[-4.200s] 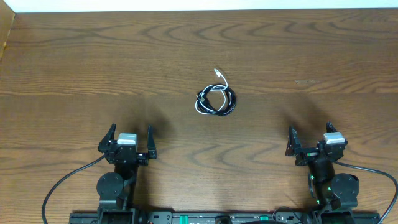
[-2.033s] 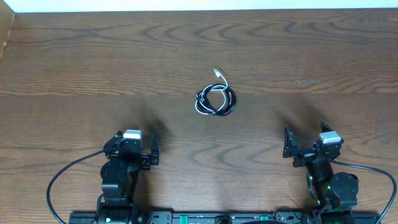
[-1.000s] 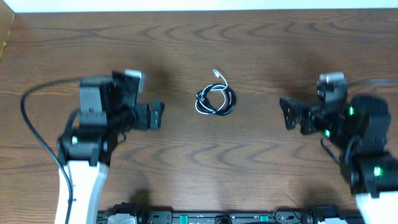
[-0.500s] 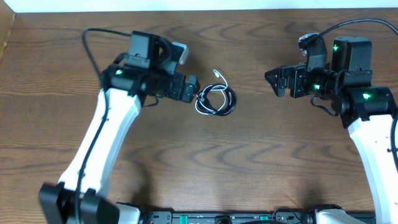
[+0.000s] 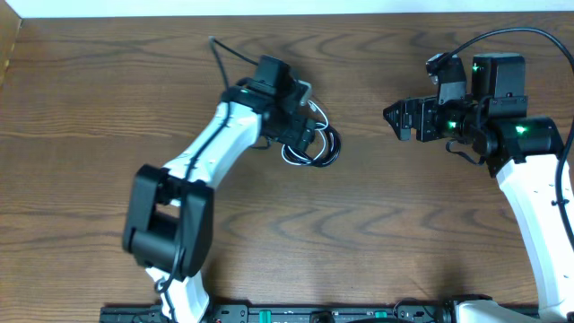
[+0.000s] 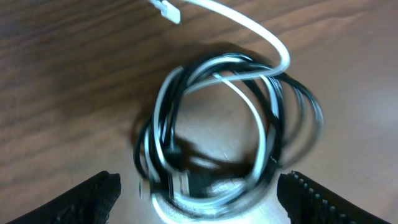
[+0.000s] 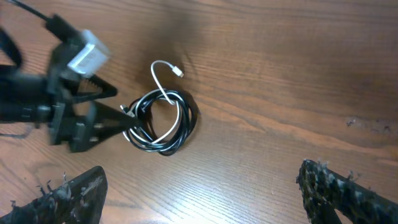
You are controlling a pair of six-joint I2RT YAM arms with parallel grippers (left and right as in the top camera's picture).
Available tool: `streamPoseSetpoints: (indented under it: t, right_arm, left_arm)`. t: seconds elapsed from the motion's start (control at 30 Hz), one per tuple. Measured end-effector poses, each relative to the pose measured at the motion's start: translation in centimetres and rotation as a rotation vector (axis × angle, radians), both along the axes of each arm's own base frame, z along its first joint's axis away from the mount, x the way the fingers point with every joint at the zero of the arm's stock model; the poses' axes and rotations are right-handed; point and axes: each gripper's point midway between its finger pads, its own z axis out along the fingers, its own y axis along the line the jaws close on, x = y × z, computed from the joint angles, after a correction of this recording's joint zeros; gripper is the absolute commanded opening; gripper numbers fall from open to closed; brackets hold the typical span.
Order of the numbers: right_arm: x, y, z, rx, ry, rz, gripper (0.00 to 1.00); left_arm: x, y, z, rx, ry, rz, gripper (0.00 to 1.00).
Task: Untangle cables
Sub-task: 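Move both grippers toward the tangled black and white cable bundle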
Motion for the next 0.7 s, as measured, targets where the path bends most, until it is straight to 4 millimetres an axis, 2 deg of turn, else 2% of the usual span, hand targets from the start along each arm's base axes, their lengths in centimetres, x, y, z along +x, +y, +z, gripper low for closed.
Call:
streamPoseSetpoints:
  t: [0.17, 0.4, 0.53, 0.7]
  right_arm:
    - [-0.2, -0.1, -0.4, -0.004, 0.011, -0.002, 0.94]
    - [-0.3, -0.1, -0.6, -0.005, 0.020, -0.002, 0.94]
    - [-0.5, -0.1, -0.7, -0.006, 0.032, -0.002, 0.94]
    - [-0.6, -0.1, -0.8, -0.006, 0.033, -0.002, 0.93]
  left_arm:
    - [1.2, -0.8, -2.4, 0.076, -0.049, 0.002, 0.86]
    - [3.4, -0.2, -5.0, 0.136, -0.111, 0.009, 0.78]
    - [3.6, 0.2, -6.3, 0.178, -0.116, -0.021, 0.65]
    - [3.7, 0.4, -6.5, 0.199, -0.128, -0.042, 0.57]
